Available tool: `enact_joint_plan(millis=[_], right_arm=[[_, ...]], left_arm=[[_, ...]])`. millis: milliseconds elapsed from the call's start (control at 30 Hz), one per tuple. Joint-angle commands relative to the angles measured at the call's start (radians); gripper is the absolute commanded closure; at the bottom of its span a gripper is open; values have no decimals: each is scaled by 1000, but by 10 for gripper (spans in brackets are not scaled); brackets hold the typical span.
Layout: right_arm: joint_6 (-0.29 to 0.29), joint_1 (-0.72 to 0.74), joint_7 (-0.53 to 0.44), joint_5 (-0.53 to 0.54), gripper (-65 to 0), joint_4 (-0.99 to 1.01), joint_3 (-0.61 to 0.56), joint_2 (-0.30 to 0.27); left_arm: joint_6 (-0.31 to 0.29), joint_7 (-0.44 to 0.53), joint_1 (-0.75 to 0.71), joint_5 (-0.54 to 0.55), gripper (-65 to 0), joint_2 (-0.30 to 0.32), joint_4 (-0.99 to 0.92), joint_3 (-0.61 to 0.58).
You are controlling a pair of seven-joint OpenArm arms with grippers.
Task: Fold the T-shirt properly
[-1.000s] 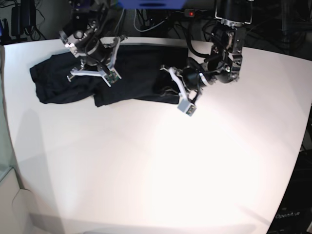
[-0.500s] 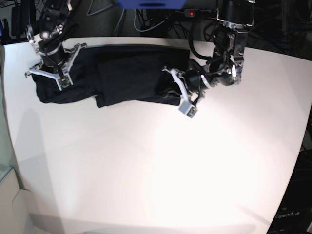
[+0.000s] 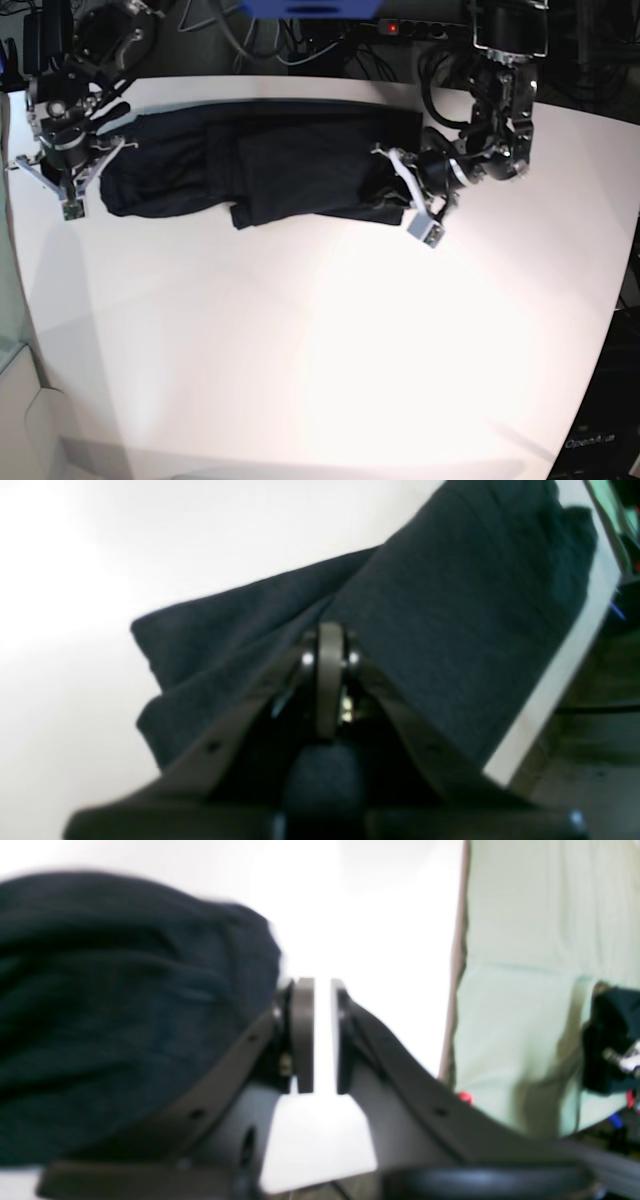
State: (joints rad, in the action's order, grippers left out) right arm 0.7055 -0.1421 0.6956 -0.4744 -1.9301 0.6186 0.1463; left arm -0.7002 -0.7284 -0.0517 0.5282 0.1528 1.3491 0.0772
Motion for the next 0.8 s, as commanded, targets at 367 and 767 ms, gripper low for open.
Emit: enact_joint_plan(millis=[367,767], right_arm=[[-7,14,131,9,-218,-7,-64,11],[-7,29,195,9,-266,-9,-111,11]], left_arm=[[2,-3,37,5,0,-5,22,0],[2,-3,37,5,0,-5,22,2]])
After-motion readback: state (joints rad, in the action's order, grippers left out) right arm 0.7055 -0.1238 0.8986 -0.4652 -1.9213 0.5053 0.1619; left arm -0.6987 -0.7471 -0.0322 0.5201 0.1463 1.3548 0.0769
